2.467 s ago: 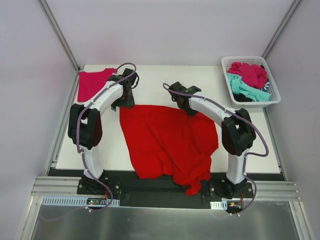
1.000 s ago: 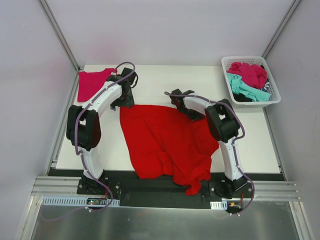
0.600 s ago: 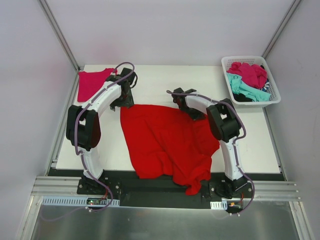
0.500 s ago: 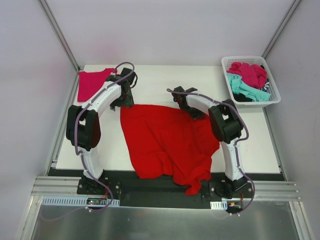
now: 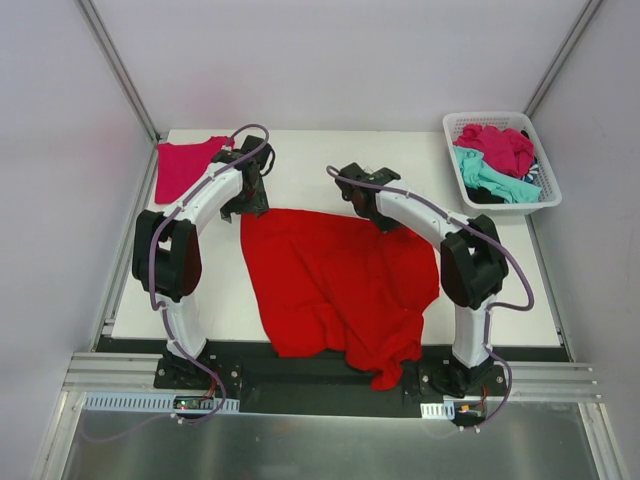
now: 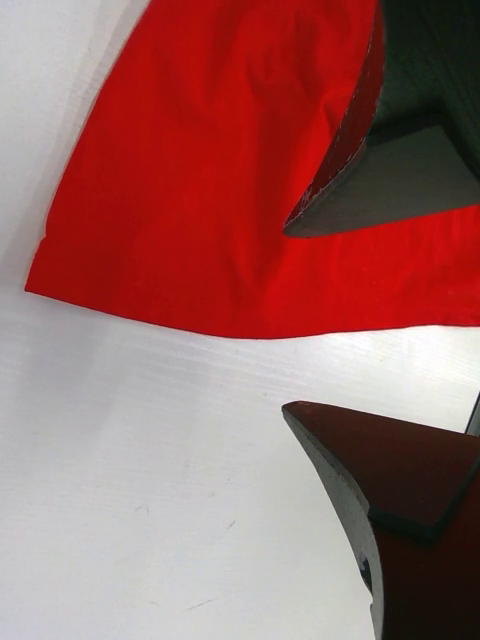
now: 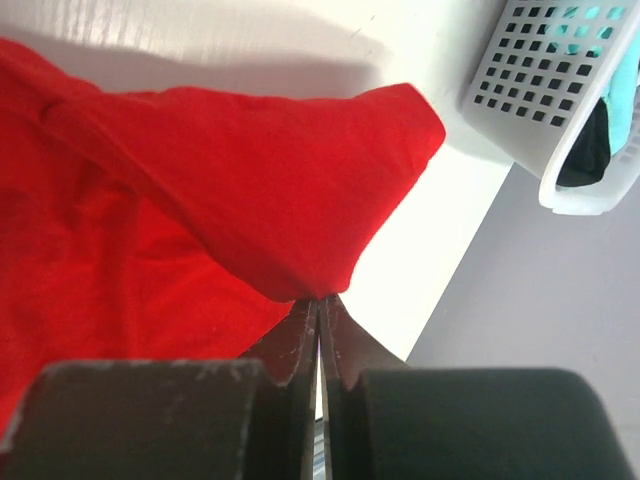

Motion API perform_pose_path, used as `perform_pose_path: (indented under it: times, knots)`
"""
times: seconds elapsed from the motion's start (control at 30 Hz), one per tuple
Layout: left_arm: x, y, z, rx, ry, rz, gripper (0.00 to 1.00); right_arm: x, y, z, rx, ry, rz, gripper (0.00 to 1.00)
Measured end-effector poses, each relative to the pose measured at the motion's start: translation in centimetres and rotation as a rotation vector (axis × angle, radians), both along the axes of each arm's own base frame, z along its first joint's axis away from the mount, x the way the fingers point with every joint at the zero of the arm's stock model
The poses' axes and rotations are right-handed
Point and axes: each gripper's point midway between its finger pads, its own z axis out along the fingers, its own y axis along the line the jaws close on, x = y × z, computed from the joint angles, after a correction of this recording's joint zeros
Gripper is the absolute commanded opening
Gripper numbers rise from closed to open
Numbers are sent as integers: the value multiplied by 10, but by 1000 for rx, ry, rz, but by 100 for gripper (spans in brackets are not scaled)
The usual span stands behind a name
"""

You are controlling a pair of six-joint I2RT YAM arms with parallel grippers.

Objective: Fold and stack the t-shirts

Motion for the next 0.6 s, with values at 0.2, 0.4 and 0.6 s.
perform_pose_path:
  times: [0.2, 0.4, 0.6]
  knots:
    - [0, 0, 0, 0, 0, -1, 67, -12, 4, -8, -7, 55, 15, 1]
    - [-3, -1, -13, 5, 36, -5, 68, -28, 2, -21, -8, 114, 10, 1]
    - [5, -12, -59, 6, 182, -61, 68, -54, 22, 15, 78, 73, 64, 1]
